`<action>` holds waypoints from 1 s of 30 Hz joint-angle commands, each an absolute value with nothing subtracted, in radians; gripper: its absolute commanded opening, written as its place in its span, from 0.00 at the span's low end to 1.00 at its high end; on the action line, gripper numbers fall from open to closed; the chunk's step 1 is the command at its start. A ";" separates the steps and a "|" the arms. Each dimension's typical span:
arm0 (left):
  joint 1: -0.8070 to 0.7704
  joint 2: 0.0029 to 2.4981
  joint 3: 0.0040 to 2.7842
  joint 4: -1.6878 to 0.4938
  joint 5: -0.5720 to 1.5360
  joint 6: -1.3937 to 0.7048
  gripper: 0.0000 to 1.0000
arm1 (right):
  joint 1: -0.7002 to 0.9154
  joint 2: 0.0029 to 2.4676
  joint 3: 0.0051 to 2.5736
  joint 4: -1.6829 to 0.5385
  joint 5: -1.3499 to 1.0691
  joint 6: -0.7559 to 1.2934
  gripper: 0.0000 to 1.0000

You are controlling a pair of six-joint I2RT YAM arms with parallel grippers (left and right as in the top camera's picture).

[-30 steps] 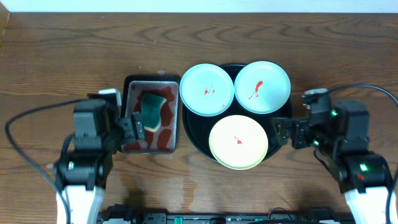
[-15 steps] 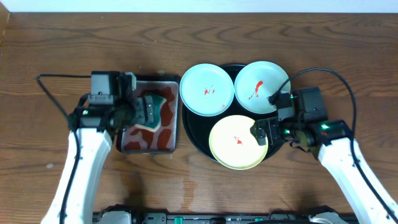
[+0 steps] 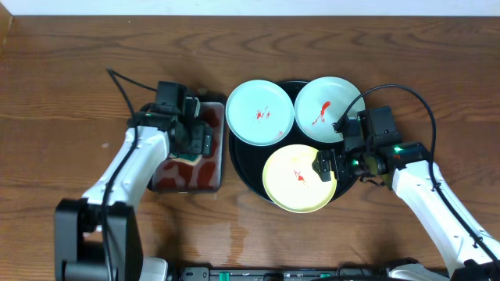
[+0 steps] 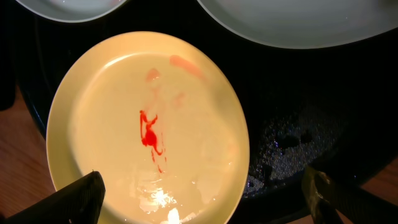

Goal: Clean dirty plates on tray and stack at the side
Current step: 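Grasp the green sponge with left gripper, grip yellow plate rim with right, then lift the sponge out of the soapy tray with the left gripper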

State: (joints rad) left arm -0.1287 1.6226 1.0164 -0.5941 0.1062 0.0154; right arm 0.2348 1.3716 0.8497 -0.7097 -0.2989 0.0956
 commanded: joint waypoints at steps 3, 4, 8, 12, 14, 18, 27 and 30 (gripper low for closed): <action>-0.131 1.684 1.036 -0.539 0.036 0.033 0.75 | 0.241 1.375 0.857 -0.707 -0.305 0.109 0.99; -0.131 1.697 1.036 -0.529 0.036 0.033 0.74 | 0.241 1.375 0.857 -0.707 -0.305 0.109 0.99; -0.131 1.745 1.036 -0.505 0.036 0.033 0.68 | 0.241 1.375 0.857 -0.708 -0.305 0.114 0.99; -0.131 1.778 1.036 -0.501 0.036 0.033 0.55 | 0.241 1.375 0.857 -0.708 -0.305 0.120 0.99; -0.131 1.784 1.036 -0.502 0.036 0.033 0.43 | 0.241 1.375 0.857 -0.708 -0.305 0.120 0.99; -0.131 1.784 1.036 -0.502 0.036 0.033 0.21 | 0.241 1.375 0.857 -0.708 -0.305 0.120 0.99; -0.130 1.784 1.036 -0.515 0.043 0.033 0.08 | 0.241 1.375 0.857 -0.719 -0.304 0.119 0.99; -0.130 1.783 1.036 -0.517 0.044 0.033 0.07 | 0.241 1.375 0.856 -0.730 -0.304 0.119 0.97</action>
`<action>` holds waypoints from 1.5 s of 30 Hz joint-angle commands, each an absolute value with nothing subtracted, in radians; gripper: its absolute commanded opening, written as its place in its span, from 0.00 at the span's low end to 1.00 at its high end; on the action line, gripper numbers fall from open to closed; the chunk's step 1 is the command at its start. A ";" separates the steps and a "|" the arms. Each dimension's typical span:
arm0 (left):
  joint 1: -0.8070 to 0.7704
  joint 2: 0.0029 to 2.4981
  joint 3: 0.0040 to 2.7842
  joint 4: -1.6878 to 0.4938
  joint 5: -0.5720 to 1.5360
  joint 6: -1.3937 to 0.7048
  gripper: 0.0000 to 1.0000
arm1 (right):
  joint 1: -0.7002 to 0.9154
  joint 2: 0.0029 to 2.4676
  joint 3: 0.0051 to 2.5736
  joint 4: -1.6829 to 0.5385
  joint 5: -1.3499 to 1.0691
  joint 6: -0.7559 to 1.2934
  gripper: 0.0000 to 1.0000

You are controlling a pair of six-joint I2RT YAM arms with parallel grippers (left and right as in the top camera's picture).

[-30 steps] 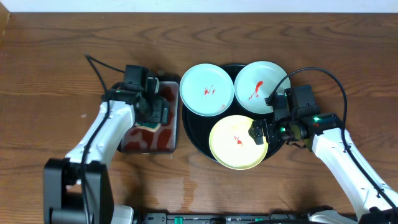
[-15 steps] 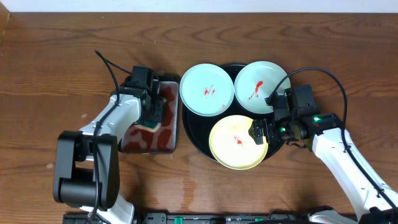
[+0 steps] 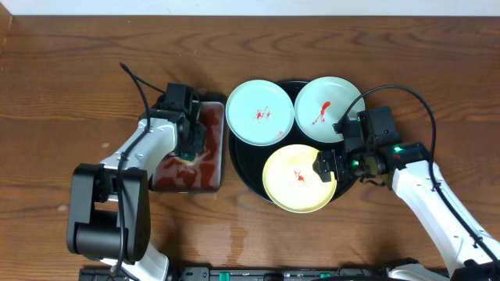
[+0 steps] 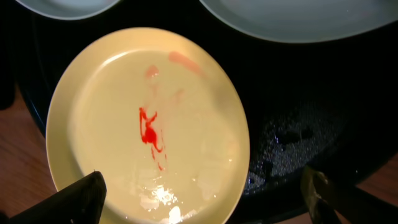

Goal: Clean dirty plates on tray and stack at the side
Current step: 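Lift the sponge out of the soapy tray with the left gripper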

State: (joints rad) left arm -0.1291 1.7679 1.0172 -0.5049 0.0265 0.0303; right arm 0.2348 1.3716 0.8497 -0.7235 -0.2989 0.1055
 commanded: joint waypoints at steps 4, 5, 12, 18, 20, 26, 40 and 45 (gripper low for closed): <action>-0.130 1.782 1.036 -0.522 0.044 0.033 0.08 | 0.241 1.375 0.856 -0.734 -0.304 0.119 0.96; -0.130 1.782 1.036 -0.524 0.044 0.033 0.08 | 0.241 1.375 0.856 -0.734 -0.304 0.119 0.96; -0.130 1.782 1.036 -0.534 0.044 0.033 0.07 | 0.241 1.375 0.856 -0.734 -0.304 0.119 0.96; -0.130 1.732 1.048 -0.576 0.043 0.028 0.07 | 0.241 1.375 0.855 -0.737 -0.304 0.120 0.90; -0.130 1.683 1.054 -0.583 0.043 0.020 0.08 | 0.241 1.375 0.855 -0.736 -0.302 0.120 0.89; -0.105 1.488 1.053 -0.599 0.044 -0.156 0.07 | 0.242 1.375 0.855 -0.734 -0.263 0.165 0.78; -0.102 1.419 1.038 -0.694 0.063 -0.293 0.08 | 0.245 1.424 0.782 -0.640 -0.268 0.196 0.63; -0.102 1.419 1.038 -0.667 0.066 -0.328 0.07 | 0.251 1.485 0.764 -0.563 -0.297 0.206 0.58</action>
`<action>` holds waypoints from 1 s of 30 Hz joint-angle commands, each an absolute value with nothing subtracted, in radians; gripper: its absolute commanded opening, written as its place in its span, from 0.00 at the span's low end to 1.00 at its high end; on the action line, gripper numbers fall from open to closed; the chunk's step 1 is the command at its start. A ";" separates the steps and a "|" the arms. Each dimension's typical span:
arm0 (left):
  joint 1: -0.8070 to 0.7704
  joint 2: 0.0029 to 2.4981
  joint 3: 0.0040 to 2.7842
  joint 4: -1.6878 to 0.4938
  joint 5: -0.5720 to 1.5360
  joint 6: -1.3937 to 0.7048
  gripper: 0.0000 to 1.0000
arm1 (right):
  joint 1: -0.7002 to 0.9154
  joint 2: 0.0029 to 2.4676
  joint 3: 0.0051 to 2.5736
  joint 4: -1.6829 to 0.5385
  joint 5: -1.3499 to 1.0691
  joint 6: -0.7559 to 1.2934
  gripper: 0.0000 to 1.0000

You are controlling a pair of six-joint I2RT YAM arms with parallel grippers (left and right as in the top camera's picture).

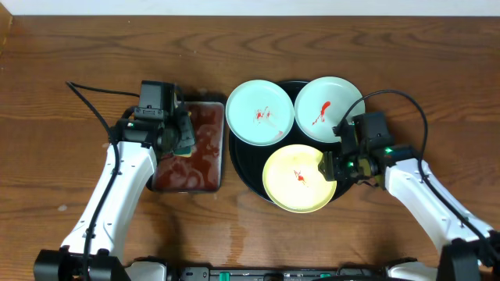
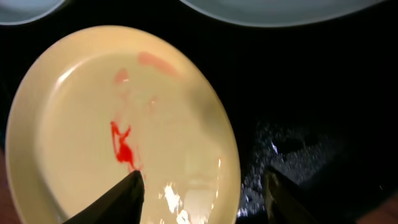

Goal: Clean dirty plates on tray and stack at the side
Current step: 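Lift the sponge out of the soapy tray with the left gripper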

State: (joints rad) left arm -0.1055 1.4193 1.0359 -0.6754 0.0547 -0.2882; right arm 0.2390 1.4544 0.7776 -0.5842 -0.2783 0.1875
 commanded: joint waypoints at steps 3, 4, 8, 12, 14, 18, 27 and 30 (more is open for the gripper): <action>-0.102 1.419 1.038 -0.656 0.091 -0.355 0.07 | 0.257 1.528 0.764 -0.532 -0.296 0.211 0.53; -0.102 1.420 1.038 -0.648 0.114 -0.359 0.07 | 0.256 1.544 0.764 -0.522 -0.295 0.217 0.51; -0.102 1.420 1.038 -0.629 0.150 -0.370 0.07 | 0.256 1.591 0.764 -0.501 -0.295 0.221 0.41; -0.102 1.420 1.038 -0.629 0.179 -0.373 0.07 | 0.256 1.623 0.764 -0.499 -0.296 0.224 0.24; -0.102 1.420 1.038 -0.623 0.202 -0.373 0.07 | 0.256 1.630 0.764 -0.498 -0.296 0.224 0.14; -0.102 1.421 1.038 -0.616 0.202 -0.376 0.07 | 0.256 1.630 0.764 -0.490 -0.297 0.224 0.04; -0.102 1.422 1.038 -0.585 0.255 -0.376 0.07 | 0.256 1.630 0.764 -0.486 -0.297 0.224 0.01; -0.101 1.422 1.038 -0.582 0.255 -0.376 0.07 | 0.256 1.630 0.764 -0.486 -0.297 0.224 0.01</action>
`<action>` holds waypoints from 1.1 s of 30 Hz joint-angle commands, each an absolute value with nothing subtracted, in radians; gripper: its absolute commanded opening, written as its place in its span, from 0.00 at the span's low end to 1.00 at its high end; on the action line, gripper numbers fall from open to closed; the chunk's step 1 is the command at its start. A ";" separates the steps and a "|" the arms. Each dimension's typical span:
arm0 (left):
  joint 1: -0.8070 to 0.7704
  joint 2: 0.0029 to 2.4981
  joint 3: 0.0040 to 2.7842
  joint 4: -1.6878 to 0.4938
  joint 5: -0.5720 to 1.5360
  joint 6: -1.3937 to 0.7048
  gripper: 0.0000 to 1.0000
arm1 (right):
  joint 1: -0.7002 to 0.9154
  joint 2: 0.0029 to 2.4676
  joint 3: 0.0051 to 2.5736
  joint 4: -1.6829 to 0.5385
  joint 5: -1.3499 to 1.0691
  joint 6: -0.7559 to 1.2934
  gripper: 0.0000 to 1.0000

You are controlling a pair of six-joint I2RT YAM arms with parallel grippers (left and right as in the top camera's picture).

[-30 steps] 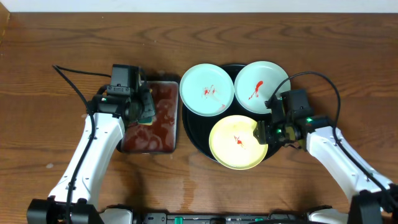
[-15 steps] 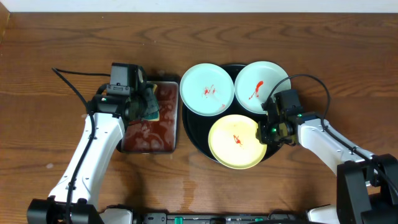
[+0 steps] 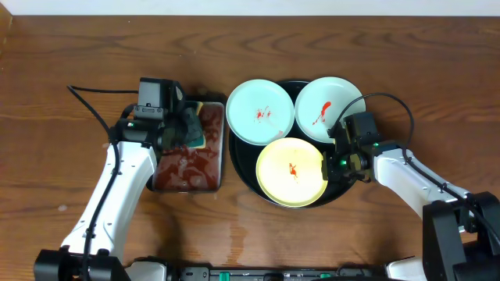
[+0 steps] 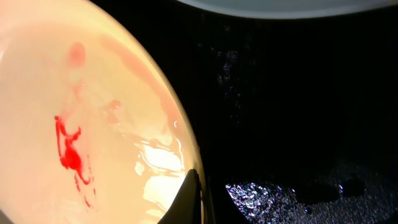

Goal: Clean dirty plates on tray and stack at the side
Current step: 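Lift the sponge out of the soapy tray with the left gripper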

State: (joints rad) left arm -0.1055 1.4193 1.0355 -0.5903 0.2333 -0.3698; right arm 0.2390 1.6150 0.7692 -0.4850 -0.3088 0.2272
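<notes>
A round black tray (image 3: pixel 238 160) holds three stained plates: a pale green one (image 3: pixel 260 112), a white one (image 3: pixel 328 99) and a yellow one (image 3: pixel 291 172) with a red smear (image 4: pixel 69 149). My right gripper (image 3: pixel 328 165) is shut on the yellow plate's right rim (image 4: pixel 186 134); one dark finger (image 4: pixel 189 196) lies on the plate's inner face, the other is hidden under the rim. Left of the tray, my left gripper (image 3: pixel 184 129) holds a green and yellow sponge (image 3: pixel 194 126) over the brown basin (image 3: pixel 187 168).
The brown basin holds reddish-brown water and stands right against the black tray's left edge. Wet droplets (image 4: pixel 267 196) lie on the tray beside the yellow plate. Bare wooden table (image 3: pixel 62 78) lies on all sides. Both arms' cables loop over it.
My right gripper, open around the yellow plate's right rim before, is now shut on it, and the plate sits slightly further left. The left gripper with the sponge has shifted a little right.
At first my left gripper was down in the brown basin with the sponge while my right gripper hung open by the yellow plate's right edge. Later the left gripper held the sponge at the basin's left side. Now the right is shut on the rim.
</notes>
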 commanded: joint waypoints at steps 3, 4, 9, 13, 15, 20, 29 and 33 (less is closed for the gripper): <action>-0.101 1.422 1.038 -0.576 0.255 -0.376 0.07 | 0.256 1.630 0.764 -0.486 -0.297 0.224 0.01; -0.101 1.422 1.038 -0.573 0.255 -0.376 0.07 | 0.256 1.630 0.764 -0.486 -0.297 0.224 0.01; -0.100 1.422 1.038 -0.544 0.287 -0.356 0.07 | 0.256 1.630 0.764 -0.486 -0.297 0.224 0.01; -0.072 1.422 1.038 -0.504 0.355 -0.345 0.07 | 0.256 1.630 0.764 -0.486 -0.296 0.224 0.01; -0.049 1.421 1.038 -0.484 0.398 -0.329 0.07 | 0.256 1.630 0.764 -0.487 -0.297 0.224 0.01; 0.007 1.421 1.038 -0.447 0.509 -0.300 0.07 | 0.256 1.630 0.764 -0.486 -0.297 0.224 0.01; 0.028 1.421 1.038 -0.445 0.542 -0.281 0.07 | 0.256 1.630 0.764 -0.486 -0.297 0.224 0.01; 0.028 1.421 1.038 -0.445 0.542 -0.279 0.07 | 0.256 1.630 0.764 -0.486 -0.297 0.224 0.01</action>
State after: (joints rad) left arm 0.0246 1.4193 1.0355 -0.4473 0.5186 -0.3061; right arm 0.2390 1.6150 0.7692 -0.4850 -0.3115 0.2272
